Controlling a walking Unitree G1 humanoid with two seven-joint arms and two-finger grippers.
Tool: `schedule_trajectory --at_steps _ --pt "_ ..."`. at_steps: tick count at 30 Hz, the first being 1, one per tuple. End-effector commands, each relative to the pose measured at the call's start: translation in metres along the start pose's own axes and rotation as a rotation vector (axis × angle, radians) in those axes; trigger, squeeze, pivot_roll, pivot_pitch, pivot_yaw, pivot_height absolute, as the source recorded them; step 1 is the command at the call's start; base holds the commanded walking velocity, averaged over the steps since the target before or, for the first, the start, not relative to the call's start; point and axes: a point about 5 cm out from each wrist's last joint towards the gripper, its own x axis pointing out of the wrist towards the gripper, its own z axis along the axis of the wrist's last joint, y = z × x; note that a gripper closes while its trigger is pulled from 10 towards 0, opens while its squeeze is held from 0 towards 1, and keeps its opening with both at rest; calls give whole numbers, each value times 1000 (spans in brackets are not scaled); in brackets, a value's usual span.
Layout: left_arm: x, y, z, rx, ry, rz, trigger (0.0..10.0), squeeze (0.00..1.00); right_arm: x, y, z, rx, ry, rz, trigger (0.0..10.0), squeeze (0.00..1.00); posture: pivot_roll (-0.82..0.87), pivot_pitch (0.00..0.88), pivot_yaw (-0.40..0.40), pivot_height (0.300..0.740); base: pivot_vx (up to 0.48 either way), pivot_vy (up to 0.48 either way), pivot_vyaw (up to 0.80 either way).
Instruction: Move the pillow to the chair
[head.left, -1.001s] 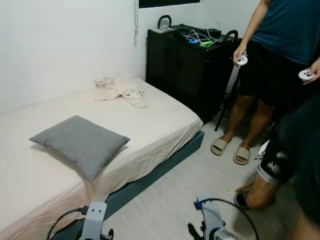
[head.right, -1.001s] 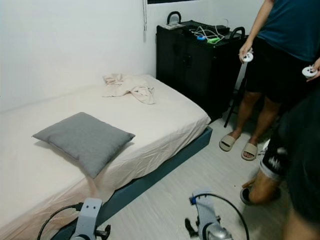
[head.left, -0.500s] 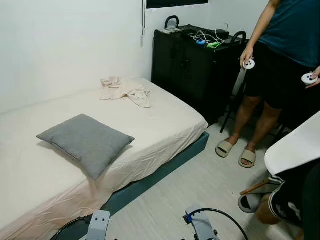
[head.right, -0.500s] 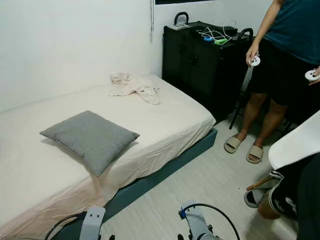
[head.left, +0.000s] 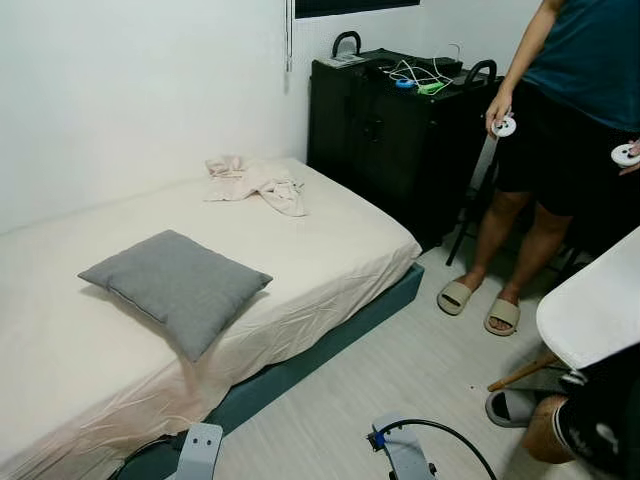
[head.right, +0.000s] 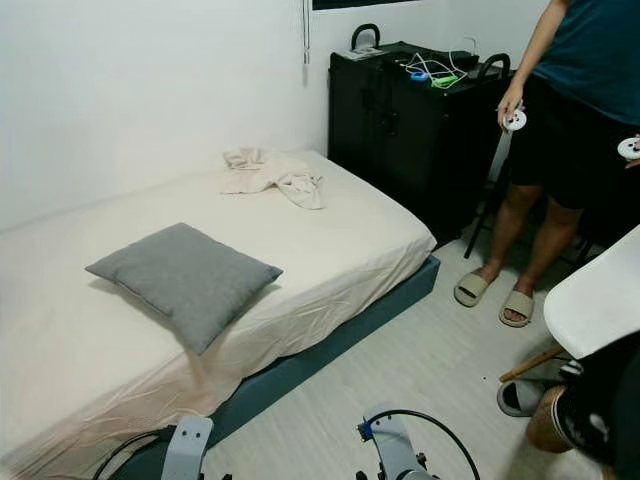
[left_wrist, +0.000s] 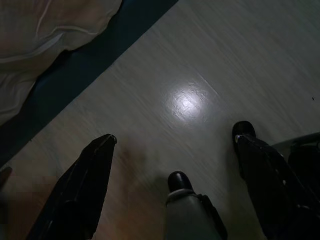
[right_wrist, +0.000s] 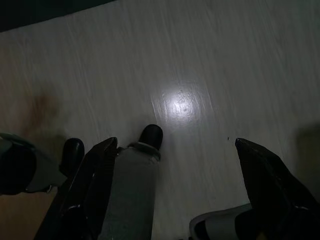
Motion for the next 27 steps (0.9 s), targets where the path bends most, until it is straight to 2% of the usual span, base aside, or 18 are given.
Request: schedule_trajectory --at_steps 1,27 --pt "0 3 0 18 2 -1 10000 0 0 2 -3 4 3 6 10000 0 -6 0 -4 740 0 0 0" --pt "0 -6 1 63 -5 -55 10000 0 0 5 -3 14 -1 1 10000 0 -19 0 9 740 0 0 0"
